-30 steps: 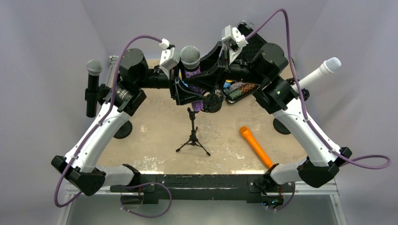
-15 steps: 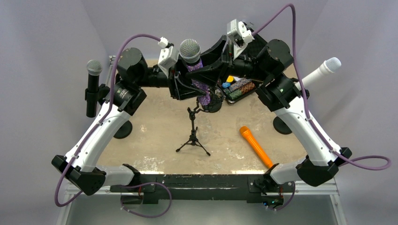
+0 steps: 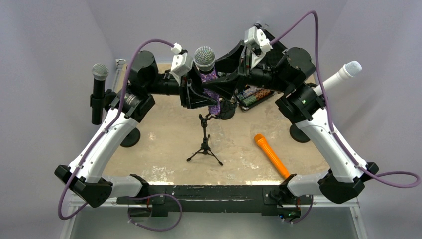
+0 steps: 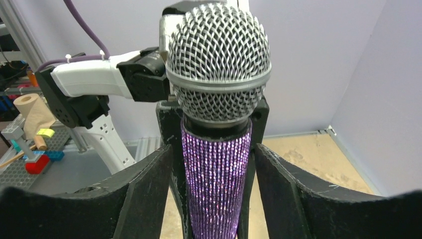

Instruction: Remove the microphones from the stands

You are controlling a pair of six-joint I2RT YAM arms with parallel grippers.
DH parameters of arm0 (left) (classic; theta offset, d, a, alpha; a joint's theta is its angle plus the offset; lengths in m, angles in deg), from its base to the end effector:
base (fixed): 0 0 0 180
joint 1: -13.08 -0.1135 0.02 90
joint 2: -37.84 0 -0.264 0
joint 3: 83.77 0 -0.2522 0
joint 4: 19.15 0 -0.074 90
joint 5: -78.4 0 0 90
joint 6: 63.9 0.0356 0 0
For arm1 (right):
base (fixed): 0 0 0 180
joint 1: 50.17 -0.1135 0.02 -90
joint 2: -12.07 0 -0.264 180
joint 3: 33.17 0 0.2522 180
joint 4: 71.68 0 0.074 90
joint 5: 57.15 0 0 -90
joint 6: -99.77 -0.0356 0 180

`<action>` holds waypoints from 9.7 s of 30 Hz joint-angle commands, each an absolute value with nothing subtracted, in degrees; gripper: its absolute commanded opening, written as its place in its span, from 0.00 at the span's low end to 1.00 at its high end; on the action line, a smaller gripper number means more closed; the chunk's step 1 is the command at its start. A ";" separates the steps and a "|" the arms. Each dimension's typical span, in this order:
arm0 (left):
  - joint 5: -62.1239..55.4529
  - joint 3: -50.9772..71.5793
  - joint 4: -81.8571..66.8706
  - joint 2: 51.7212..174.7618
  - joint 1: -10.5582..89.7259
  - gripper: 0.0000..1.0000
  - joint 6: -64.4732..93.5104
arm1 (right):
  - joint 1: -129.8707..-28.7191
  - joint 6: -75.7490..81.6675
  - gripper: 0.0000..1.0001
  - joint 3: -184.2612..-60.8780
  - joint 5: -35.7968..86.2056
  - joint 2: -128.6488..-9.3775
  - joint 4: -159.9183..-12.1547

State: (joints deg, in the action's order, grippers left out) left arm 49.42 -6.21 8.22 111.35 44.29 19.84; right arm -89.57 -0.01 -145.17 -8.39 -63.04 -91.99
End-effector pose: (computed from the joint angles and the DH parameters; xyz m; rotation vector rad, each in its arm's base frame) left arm 0.2037 -0.1598 0.4911 1.1881 1.2445 -1.3071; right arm 0.1786 0.1771 0.5488 -0.9664 1.0890 1.1701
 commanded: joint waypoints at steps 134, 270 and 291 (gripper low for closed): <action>30.85 34.53 -1.94 97.30 44.01 0.71 26.76 | -79.69 4.12 0.57 -146.87 -3.63 -67.12 -111.68; 35.78 35.00 22.54 101.01 47.10 0.38 69.25 | -108.57 73.59 0.81 -128.67 2.19 -45.96 -130.87; 41.65 38.31 15.19 101.65 46.86 0.00 29.62 | -108.60 77.26 0.57 -126.00 4.48 -45.01 -135.14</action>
